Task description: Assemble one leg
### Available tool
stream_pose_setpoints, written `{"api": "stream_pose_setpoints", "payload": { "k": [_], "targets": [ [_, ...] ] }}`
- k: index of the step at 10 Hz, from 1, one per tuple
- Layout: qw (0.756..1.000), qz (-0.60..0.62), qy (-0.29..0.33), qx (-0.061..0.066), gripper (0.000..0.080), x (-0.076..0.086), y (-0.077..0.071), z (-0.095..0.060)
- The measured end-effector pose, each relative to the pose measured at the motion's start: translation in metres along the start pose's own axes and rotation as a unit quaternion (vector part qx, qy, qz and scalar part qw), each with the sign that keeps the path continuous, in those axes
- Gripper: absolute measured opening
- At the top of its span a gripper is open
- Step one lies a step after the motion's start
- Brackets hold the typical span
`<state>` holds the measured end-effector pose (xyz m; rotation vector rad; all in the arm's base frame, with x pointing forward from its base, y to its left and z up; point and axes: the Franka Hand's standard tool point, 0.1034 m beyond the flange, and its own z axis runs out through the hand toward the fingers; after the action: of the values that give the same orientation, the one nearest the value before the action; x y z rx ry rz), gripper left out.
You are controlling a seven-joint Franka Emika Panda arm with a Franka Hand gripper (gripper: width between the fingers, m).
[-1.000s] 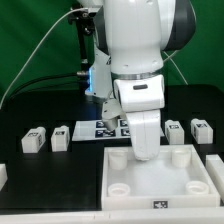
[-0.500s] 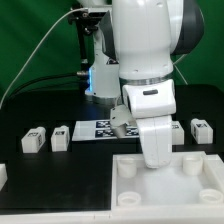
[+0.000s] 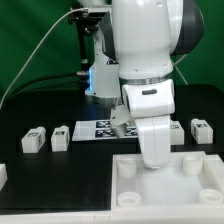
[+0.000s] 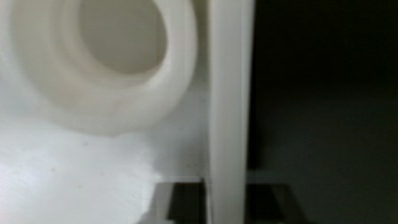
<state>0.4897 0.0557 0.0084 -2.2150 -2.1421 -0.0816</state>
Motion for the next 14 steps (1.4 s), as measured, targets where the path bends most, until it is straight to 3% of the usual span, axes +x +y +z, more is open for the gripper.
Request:
{"api": "stream_pose_setpoints", "payload": {
  "k": [1,3,4,7,12,13,14],
  "targets": [
    [1.0,0.0,0.0,0.0,0.0142,0.0,0.0,0.0],
    [1.0,0.001,0.0,0.0,0.0509,-0.001,0.0,0.0],
    [1.0,0.001,0.0,0.0,0.0604,-0.001,0.0,0.0],
    [1.0,0.002,0.0,0.0,0.0647,-0.002,0.0,0.0],
    [1.0,0.003,0.0,0.0,0.0649,-0.003,0.0,0.0],
    [0.999,0.036,0.0,-0.003,0.0649,-0.001,0.001,-0.004],
    [0.997,0.076,-0.003,-0.012,0.0649,0.006,-0.002,-0.018]
  ]
}}
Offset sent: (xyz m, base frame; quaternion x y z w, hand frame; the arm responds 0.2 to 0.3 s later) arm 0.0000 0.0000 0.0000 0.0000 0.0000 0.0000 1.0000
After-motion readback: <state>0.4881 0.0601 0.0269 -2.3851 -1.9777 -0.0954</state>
